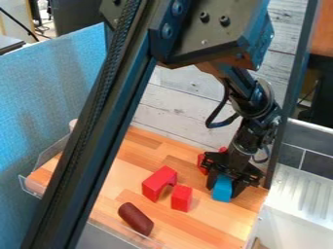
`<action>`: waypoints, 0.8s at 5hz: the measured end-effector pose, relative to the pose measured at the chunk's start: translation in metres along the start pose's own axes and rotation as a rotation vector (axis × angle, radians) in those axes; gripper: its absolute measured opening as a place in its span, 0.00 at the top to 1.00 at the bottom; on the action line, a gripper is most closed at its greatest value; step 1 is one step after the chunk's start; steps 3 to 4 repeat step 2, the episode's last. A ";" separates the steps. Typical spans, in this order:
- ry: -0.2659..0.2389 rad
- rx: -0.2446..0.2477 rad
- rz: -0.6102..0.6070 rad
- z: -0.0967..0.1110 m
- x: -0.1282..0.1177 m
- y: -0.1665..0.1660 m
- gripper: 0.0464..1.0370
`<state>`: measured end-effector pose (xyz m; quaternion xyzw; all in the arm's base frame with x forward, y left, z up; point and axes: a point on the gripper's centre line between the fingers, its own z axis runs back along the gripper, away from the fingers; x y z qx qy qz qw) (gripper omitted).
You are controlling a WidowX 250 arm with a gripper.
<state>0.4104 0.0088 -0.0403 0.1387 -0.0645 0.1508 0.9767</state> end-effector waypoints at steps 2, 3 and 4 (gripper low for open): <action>0.001 -0.059 0.009 0.021 -0.004 0.010 0.03; 0.001 -0.059 0.009 0.021 -0.004 0.010 0.03; 0.001 -0.059 0.009 0.021 -0.004 0.010 0.03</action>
